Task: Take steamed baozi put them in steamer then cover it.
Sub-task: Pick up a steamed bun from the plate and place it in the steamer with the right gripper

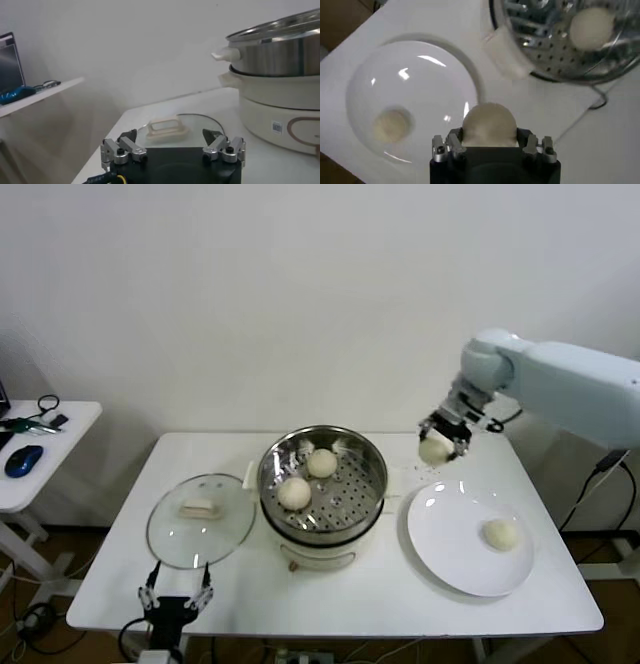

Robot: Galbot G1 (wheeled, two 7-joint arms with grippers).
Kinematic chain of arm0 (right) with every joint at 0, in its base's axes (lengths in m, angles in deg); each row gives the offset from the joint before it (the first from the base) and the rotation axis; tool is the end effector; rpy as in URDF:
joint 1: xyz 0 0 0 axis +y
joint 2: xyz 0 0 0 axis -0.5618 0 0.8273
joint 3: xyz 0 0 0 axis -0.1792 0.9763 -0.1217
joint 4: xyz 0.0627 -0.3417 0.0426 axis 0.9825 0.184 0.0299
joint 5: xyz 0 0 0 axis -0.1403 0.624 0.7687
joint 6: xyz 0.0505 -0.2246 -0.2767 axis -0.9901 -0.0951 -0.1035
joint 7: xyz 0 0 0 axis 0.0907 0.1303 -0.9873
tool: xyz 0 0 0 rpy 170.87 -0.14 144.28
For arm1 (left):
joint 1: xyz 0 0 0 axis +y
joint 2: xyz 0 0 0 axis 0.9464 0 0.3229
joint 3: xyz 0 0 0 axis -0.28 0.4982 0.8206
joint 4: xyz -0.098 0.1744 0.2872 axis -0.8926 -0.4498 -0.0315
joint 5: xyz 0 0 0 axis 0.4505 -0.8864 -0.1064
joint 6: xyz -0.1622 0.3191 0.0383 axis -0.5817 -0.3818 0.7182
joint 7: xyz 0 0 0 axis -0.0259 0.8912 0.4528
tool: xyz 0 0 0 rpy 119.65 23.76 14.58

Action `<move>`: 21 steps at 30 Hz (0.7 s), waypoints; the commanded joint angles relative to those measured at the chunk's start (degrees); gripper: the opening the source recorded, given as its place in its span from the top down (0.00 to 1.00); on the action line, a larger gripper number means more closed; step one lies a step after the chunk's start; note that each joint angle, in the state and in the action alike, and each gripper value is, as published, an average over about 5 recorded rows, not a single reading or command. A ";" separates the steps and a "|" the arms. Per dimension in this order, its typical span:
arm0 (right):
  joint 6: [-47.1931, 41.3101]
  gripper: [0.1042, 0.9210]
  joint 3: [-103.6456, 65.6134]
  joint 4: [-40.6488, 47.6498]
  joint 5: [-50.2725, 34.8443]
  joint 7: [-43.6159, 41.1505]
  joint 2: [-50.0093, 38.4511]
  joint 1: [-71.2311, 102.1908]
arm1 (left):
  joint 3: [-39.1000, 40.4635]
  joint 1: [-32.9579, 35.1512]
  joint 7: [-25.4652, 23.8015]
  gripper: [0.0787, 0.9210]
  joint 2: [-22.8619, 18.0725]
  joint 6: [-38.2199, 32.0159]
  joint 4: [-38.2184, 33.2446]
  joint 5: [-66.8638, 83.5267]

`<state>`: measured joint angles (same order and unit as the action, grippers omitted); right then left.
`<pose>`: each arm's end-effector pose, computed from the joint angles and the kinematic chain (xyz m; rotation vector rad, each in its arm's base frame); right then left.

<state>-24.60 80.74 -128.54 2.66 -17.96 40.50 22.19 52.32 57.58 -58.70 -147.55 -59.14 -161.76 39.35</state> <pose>0.5762 -0.0287 -0.0113 1.7280 -0.7681 2.0296 0.1264 0.0467 -0.3698 0.1856 -2.8557 -0.3729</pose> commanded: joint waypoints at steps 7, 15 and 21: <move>11.07 0.29 -1.88 -6.44 4.73 -2.98 17.44 -1.87 | -0.20 -0.09 -0.12 0.12 0.94 0.12 -0.33 0.23; 12.60 0.29 -3.01 -6.80 12.44 -3.34 21.87 5.37 | -0.50 -0.09 -0.39 0.12 2.17 0.27 -0.59 0.36; 12.51 0.29 -2.29 -8.12 12.49 -2.85 23.11 7.72 | -0.65 -0.31 -0.40 0.12 2.74 0.55 -0.39 0.59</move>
<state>-14.15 78.66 -134.88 11.26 -20.62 58.84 25.56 51.60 57.23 -59.11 -145.38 -58.75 -162.34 39.78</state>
